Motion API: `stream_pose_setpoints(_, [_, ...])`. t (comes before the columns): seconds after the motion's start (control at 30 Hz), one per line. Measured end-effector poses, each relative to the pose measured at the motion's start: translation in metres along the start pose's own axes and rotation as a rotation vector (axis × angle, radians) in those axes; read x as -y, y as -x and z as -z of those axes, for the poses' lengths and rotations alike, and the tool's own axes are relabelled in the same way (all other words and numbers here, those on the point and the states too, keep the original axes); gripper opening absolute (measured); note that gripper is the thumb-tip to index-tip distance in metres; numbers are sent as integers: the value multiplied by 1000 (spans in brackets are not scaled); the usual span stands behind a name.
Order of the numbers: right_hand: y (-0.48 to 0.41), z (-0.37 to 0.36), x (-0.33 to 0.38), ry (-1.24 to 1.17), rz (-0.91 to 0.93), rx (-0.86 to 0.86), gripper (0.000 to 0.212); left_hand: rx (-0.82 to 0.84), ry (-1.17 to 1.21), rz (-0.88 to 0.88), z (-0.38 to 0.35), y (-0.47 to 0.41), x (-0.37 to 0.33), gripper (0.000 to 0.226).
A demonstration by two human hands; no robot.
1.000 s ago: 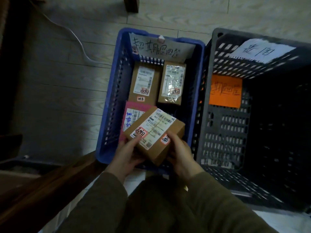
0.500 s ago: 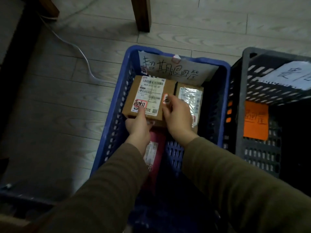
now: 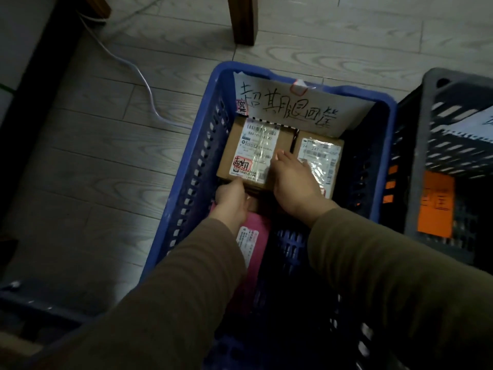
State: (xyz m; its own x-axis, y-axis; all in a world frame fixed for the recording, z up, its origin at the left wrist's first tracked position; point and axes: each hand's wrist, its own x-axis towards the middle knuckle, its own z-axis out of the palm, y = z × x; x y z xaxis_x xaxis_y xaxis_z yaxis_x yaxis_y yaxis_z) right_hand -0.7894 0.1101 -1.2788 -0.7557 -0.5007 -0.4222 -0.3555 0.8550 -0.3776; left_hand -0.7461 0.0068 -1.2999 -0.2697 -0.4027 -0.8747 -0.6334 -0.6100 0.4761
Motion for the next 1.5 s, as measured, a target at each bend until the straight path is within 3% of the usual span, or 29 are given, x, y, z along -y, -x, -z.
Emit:
stream_pose_setpoints(0.07, [26, 18, 12, -151, -37, -24, 34, -21, -40, -25, 5, 26, 0, 32])
stream_pose_setpoints(0.27, [119, 112, 50, -520, -321, 117, 37, -18, -34, 14, 16, 166, -12, 18])
stream_pose_setpoints(0.4, [174, 198, 79, -609, -267, 49, 42, 48, 28, -34, 30, 280, -42, 22])
stream_pose_setpoints(0.57, [245, 305, 120, -773, -178, 13, 43, 107, 70, -215, 59, 428, -82, 22])
stream_pose_setpoints(0.73, [341, 390, 175, -818, 75, 60, 39, -10, 5, -479, 100, 575, -92, 12])
stream_pose_setpoints(0.87, [429, 444, 232, -818, 305, 115, 28, -137, 51, -642, 145, 686, -92, 49])
stream_pose_setpoints(1.03, [514, 495, 301, -812, 542, 208, 17, -327, 185, -770, 210, 801, -91, 48])
stream_pose_setpoints(1.13, [556, 514, 351, -773, 698, 248, 4, -414, 263, -850, 257, 853, -87, 47])
stream_pose_setpoints(1.4, [663, 513, 478, -680, 1060, 306, 3, -738, 377, -1022, 379, 960, -56, 46])
stream_pose_setpoints(1.5, [697, 507, 522, -680, 1150, 327, 13, -801, 396, -1083, 420, 991, -49, 48])
